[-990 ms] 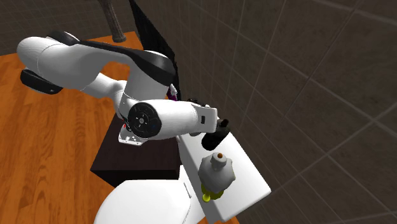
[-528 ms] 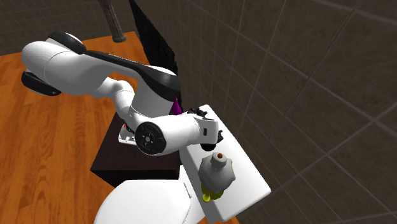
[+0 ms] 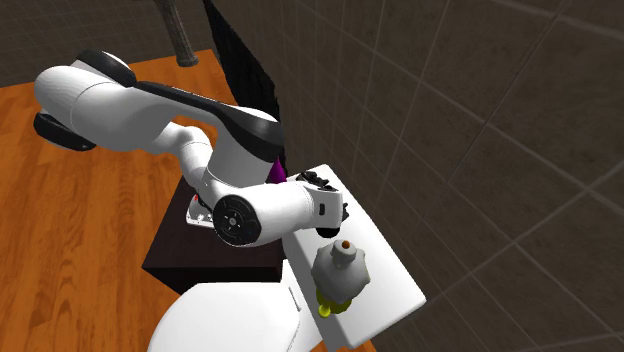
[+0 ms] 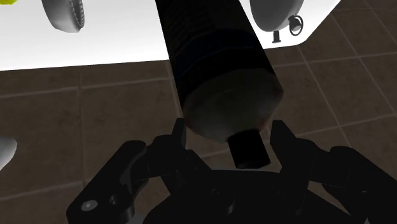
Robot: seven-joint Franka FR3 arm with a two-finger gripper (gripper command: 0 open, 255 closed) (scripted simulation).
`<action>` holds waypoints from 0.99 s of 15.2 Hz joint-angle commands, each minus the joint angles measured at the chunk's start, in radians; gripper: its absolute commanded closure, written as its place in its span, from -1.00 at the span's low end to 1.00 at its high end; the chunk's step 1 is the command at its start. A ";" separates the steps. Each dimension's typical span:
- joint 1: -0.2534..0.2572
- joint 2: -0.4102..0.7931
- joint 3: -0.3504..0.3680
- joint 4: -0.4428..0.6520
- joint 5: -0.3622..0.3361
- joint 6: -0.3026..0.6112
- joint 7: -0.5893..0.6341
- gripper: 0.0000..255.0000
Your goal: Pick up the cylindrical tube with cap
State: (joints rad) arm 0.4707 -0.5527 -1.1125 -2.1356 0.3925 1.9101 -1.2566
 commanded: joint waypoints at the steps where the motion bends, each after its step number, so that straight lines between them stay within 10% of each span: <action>1: 0.000 0.001 0.000 -0.002 -0.001 0.000 0.000 1.00; 15: -0.008 -0.003 0.049 0.116 -0.006 -0.099 0.086 1.00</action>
State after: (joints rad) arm 0.4630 -0.5559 -1.0681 -2.0325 0.3865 1.8209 -1.1796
